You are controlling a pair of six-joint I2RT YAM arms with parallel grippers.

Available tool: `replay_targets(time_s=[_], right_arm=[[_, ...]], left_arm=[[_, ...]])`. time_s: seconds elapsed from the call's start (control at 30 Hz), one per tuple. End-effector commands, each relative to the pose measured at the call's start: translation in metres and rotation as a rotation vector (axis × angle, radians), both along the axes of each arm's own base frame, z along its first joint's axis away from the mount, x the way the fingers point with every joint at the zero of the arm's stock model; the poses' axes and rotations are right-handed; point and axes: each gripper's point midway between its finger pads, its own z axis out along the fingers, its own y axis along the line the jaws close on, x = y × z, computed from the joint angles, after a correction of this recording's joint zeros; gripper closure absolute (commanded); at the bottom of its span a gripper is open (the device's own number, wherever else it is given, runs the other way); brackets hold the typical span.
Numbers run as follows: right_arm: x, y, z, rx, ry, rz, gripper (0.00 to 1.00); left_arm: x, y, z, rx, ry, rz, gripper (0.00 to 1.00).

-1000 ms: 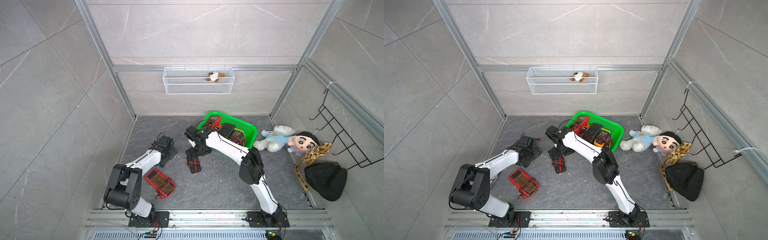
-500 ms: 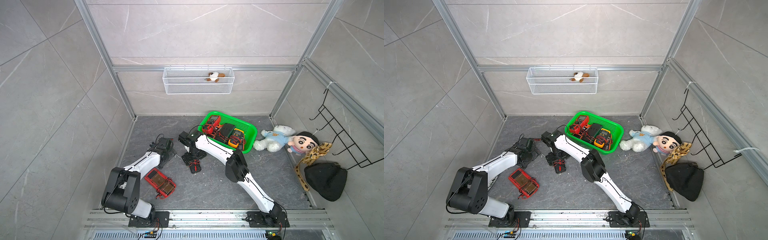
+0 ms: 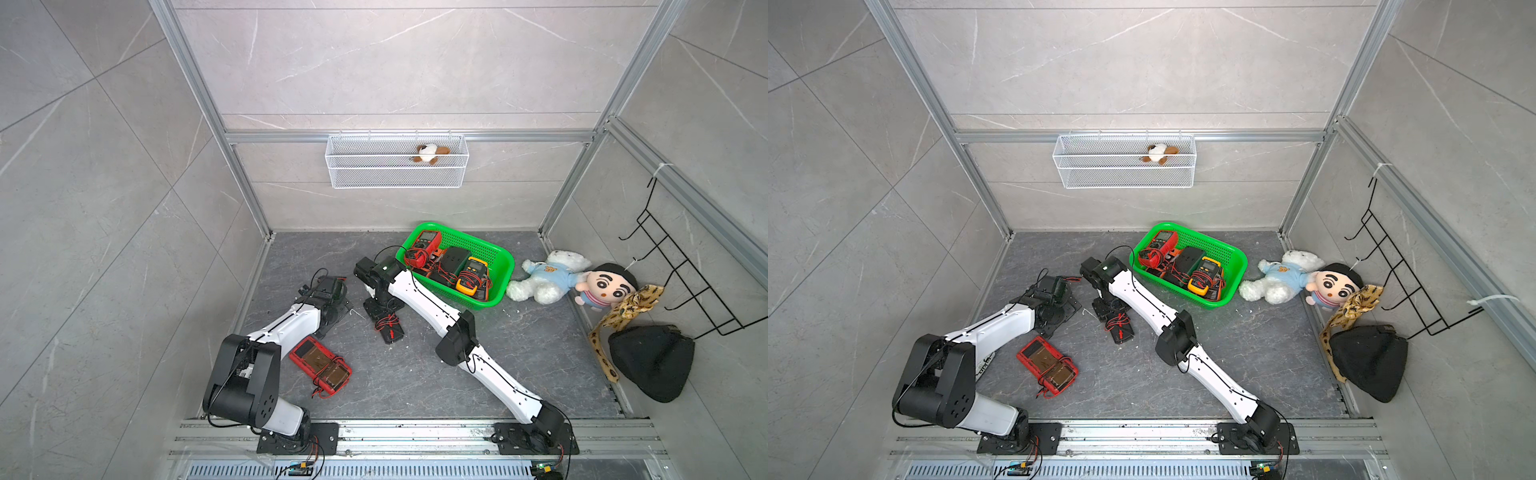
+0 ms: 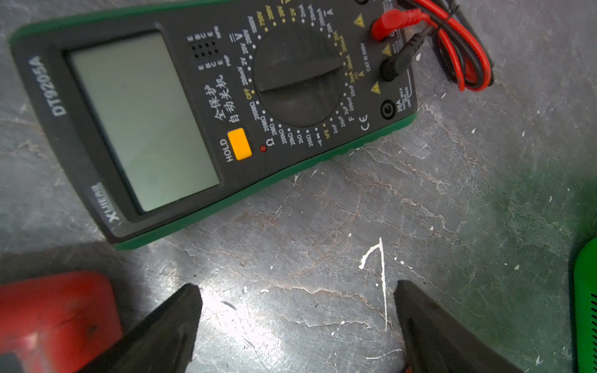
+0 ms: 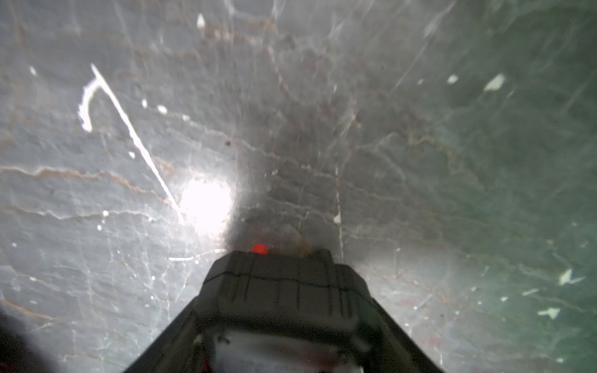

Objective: Put the multimeter into the basket
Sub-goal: Pick up the multimeter from the center of the board.

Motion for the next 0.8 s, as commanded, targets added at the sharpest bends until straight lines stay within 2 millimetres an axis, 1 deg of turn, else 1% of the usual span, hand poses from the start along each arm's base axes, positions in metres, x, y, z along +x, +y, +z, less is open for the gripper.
replay_targets(time_s=[0.0,0.07,0.1,0.17,0.23,0.3,0.4,0.47,0.63,0.77], right_arm=[[-0.018,-0.025,-0.006,-0.088,0.088,-0.007,0.34],[-0.017,-0.025,-0.005,-0.087,0.086,-0.008,0.38],[-0.017,-0.025,-0.004,-0.083,0.083,-0.007,0.42],[-0.016,-0.025,0.000,-0.079,0.074,-0.005,0.53],[-0.014,-0.026,0.008,-0.074,0.056,-0.007,0.70],[-0.011,-0.027,0.024,-0.062,0.022,-0.009,0.81],[-0.003,-0.029,0.056,-0.036,-0.052,-0.017,0.91],[0.003,-0.035,0.078,-0.023,-0.100,-0.039,1.00],[0.019,-0.062,0.130,0.023,-0.188,-0.144,1.00],[0.035,-0.094,0.174,0.062,-0.269,-0.243,1.00]], left_arm=[[0.010,0.001,0.011,0.002,-0.036,0.015,0.02],[0.013,0.001,0.013,0.004,-0.038,0.012,0.02],[0.013,0.000,0.013,0.005,-0.037,0.011,0.02],[0.015,0.000,0.014,0.006,-0.039,0.010,0.02],[0.016,0.000,0.014,0.008,-0.038,0.009,0.02],[0.017,0.001,0.015,0.012,-0.041,0.010,0.02],[0.018,0.002,0.016,0.018,-0.044,0.012,0.02],[0.019,0.002,0.017,0.018,-0.047,0.013,0.02],[0.022,0.003,0.020,0.026,-0.063,0.018,0.02],[0.023,0.005,0.022,0.034,-0.071,0.022,0.02]])
